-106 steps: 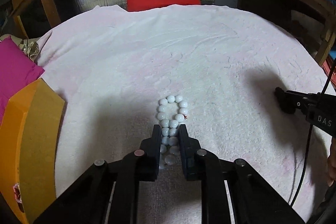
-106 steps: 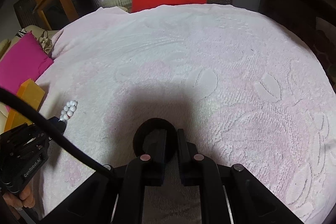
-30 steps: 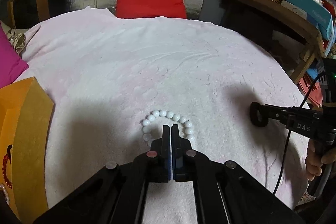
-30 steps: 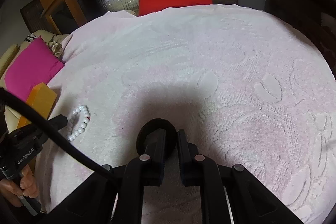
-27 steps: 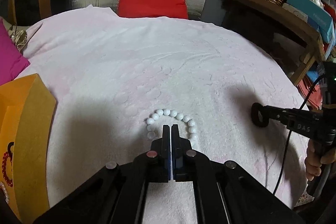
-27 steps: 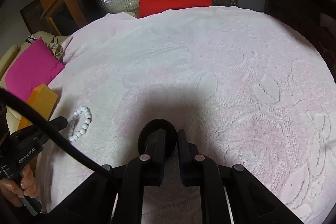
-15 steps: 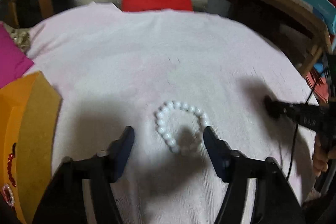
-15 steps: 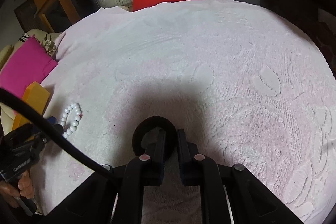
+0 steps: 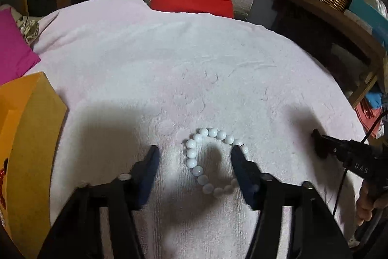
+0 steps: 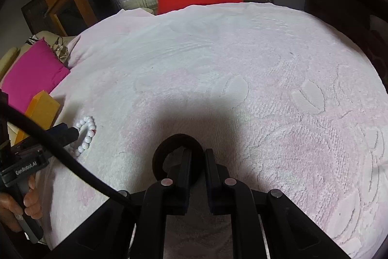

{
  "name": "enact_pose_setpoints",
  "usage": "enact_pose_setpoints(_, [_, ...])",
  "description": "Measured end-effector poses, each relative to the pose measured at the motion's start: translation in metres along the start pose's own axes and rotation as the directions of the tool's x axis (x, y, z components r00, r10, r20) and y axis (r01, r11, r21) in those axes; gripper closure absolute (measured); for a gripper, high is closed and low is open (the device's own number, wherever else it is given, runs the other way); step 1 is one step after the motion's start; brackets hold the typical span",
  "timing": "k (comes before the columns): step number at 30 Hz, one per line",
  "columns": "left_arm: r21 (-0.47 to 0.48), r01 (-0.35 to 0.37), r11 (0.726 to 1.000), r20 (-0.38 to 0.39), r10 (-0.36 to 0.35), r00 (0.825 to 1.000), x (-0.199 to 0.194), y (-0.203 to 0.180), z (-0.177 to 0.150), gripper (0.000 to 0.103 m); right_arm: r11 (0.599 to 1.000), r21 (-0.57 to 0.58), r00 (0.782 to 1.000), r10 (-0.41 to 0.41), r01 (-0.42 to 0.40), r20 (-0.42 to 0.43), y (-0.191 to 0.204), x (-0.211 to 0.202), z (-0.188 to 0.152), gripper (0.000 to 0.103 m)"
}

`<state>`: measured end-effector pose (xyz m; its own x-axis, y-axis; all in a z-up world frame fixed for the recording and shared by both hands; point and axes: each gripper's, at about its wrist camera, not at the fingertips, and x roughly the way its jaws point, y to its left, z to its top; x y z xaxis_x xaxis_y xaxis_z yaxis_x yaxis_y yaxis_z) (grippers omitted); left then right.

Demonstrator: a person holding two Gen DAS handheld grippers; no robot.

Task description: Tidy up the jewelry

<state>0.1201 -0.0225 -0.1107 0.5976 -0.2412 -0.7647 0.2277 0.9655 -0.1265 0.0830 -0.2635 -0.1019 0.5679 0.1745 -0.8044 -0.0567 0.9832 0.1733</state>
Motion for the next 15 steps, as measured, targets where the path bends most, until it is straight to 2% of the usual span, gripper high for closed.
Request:
enact_pose_setpoints(2, [0.019, -0.026, 0.999, -0.018, 0.026, 0.999, 0.005, -0.001, -0.001, 0.065, 1.0, -0.001, 1.0, 0.0, 0.0, 0.0, 0.0, 0.0, -0.001, 0.09])
enact_pose_setpoints(5, [0.029, -0.037, 0.999, -0.036, 0.038, 0.999, 0.015, -0.004, -0.002, 0.073, 1.0, -0.003, 1.0, -0.004, 0.004, 0.001, 0.001, 0.0, -0.001, 0.09])
enact_pose_setpoints(6, [0.042, -0.041, 0.998, -0.032, 0.042, 0.999, 0.015, -0.006, -0.002, 0.08, 1.0, -0.003, 1.0, -0.005, 0.005, 0.002, 0.001, -0.001, -0.001, 0.09])
enact_pose_setpoints(8, [0.056, -0.023, 0.998, -0.033, 0.025, 0.999, 0.016, -0.01, -0.002, 0.089, 1.0, -0.003, 1.0, -0.005, 0.005, 0.003, 0.001, -0.001, -0.001, 0.09])
enact_pose_setpoints(11, [0.08, -0.03, 0.996, -0.026, 0.033, 0.999, 0.013, -0.015, -0.002, 0.091, 1.0, -0.005, 1.0, -0.008, 0.008, 0.004, 0.002, -0.001, -0.001, 0.09])
enact_pose_setpoints(12, [0.077, -0.019, 0.997, -0.023, 0.021, 1.0, 0.011, -0.016, -0.002, 0.094, 1.0, -0.007, 1.0, -0.01, 0.01, 0.004, 0.003, -0.001, -0.001, 0.09])
enact_pose_setpoints(15, [0.073, 0.02, 0.997, -0.003, -0.02, 1.0, 0.001, -0.019, 0.001, 0.094, 1.0, -0.006, 1.0, -0.013, 0.013, 0.002, 0.004, -0.001, -0.001, 0.09])
